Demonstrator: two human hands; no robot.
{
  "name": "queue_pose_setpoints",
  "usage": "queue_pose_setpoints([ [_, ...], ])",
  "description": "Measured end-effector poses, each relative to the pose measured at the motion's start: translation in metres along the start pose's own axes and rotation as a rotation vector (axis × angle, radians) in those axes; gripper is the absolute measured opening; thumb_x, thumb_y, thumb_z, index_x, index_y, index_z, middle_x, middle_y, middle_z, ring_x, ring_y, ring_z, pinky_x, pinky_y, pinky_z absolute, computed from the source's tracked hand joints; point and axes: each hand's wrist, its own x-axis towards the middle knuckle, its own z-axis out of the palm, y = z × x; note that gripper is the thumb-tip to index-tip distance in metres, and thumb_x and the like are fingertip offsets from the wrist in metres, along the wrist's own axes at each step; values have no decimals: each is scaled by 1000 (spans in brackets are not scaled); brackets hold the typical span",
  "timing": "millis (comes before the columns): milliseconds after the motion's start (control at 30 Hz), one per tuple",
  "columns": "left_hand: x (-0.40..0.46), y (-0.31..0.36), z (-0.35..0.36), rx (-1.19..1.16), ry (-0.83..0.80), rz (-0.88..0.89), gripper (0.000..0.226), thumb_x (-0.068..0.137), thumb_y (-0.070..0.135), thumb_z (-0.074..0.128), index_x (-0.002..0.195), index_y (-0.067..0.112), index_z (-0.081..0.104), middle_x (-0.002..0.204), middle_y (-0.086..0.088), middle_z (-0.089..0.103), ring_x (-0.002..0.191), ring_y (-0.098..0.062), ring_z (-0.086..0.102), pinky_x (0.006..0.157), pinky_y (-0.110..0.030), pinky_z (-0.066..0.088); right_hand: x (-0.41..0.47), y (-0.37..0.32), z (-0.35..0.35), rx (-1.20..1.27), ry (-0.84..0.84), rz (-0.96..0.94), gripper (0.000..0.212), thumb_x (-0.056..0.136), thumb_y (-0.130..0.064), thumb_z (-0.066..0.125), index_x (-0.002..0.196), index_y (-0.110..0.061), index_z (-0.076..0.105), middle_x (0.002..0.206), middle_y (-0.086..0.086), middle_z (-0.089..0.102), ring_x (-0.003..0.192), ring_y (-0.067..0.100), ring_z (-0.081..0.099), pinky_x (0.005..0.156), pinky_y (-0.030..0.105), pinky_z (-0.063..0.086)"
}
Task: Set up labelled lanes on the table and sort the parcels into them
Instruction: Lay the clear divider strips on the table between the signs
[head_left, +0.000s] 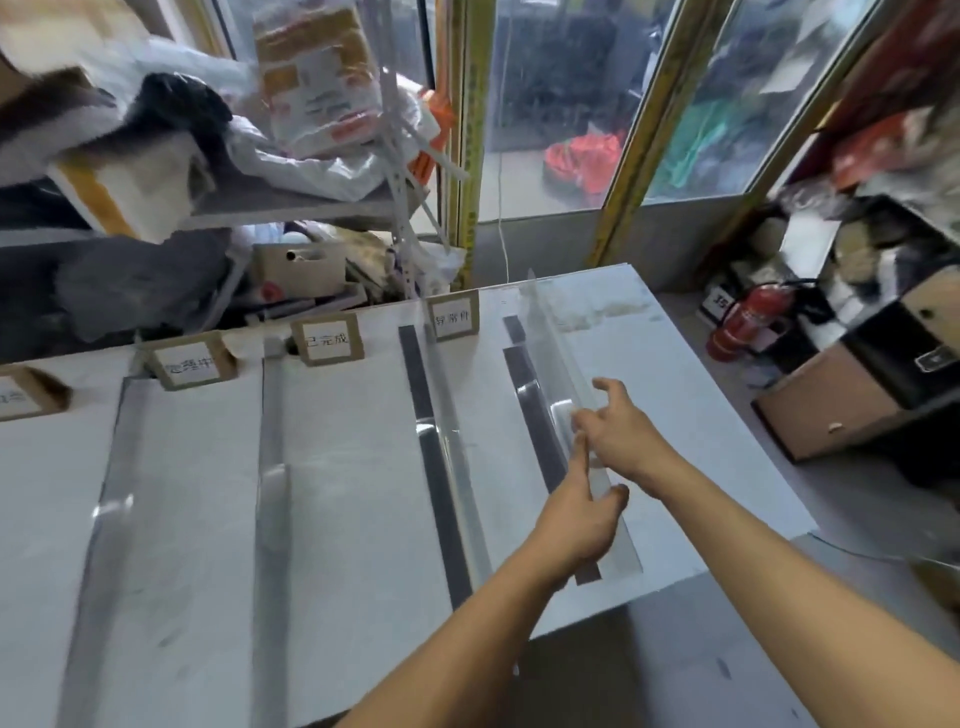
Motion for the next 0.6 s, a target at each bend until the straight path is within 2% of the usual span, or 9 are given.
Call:
queue_pose_setpoints([
  [100,7,-12,16,9,-15,-24,78,103,31,49,152,51,-8,164,0,22,142,-31,39,113,-51,38,5,21,-4,-10,-7,80,77,93,-35,56,156,-26,13,114,6,61,96,20,61,75,30,48],
  [133,8,-15,21,12,-16,-38,77,103,32,48,152,52,-8,163,0,23,141,-30,40,113,-50,39,7,25,-6,-18,-25,110,77,91,-35,55,156,-25,14,116,7,61,96,22,62,73,30,51],
  [233,13,-22,31,29,-17,-75,75,103,33,47,152,52,-7,162,-1,27,139,-29,42,112,-48,40,14,35,-8,-35,-61,158,66,90,-32,53,148,-9,33,108,6,56,88,18,65,70,31,60],
  [333,19,-28,39,57,-18,-85,75,102,33,45,152,51,-8,159,-7,33,133,-29,48,108,-45,45,20,41,-9,-96,-81,170,68,91,-33,52,152,-8,35,140,15,52,108,26,63,91,43,58],
  [400,23,-32,43,66,-18,-88,75,103,33,45,152,50,-8,158,-8,34,132,-28,50,108,-42,45,22,44,-10,-139,-99,160,67,93,-34,51,153,-11,35,148,16,47,113,27,60,94,43,56],
  [467,27,-37,46,66,-20,-85,75,102,32,45,153,50,-8,155,-11,38,120,-24,56,103,-41,47,25,48,-10,-168,-113,147,62,95,-35,51,151,-13,37,146,15,48,104,24,59,86,36,57],
  [533,31,-41,50,56,-32,-73,75,102,32,44,152,50,-8,150,-12,44,92,-9,58,96,-38,49,28,52,-11,-202,-107,136,53,96,-36,51,145,-16,42,135,12,55,91,20,62,76,30,57],
  [567,32,-43,51,54,-36,-68,75,102,32,44,153,50,-8,150,-12,44,87,-7,55,94,-36,50,29,53,-11,-228,-93,129,47,97,-37,51,139,-17,47,124,9,59,85,18,63,74,30,58],
  [600,34,-45,53,52,-38,-64,75,102,32,44,153,49,-8,151,-11,42,94,-11,56,97,-37,50,30,54,-12,-255,-80,122,40,97,-38,51,131,-17,52,111,5,61,80,16,64,74,31,59],
])
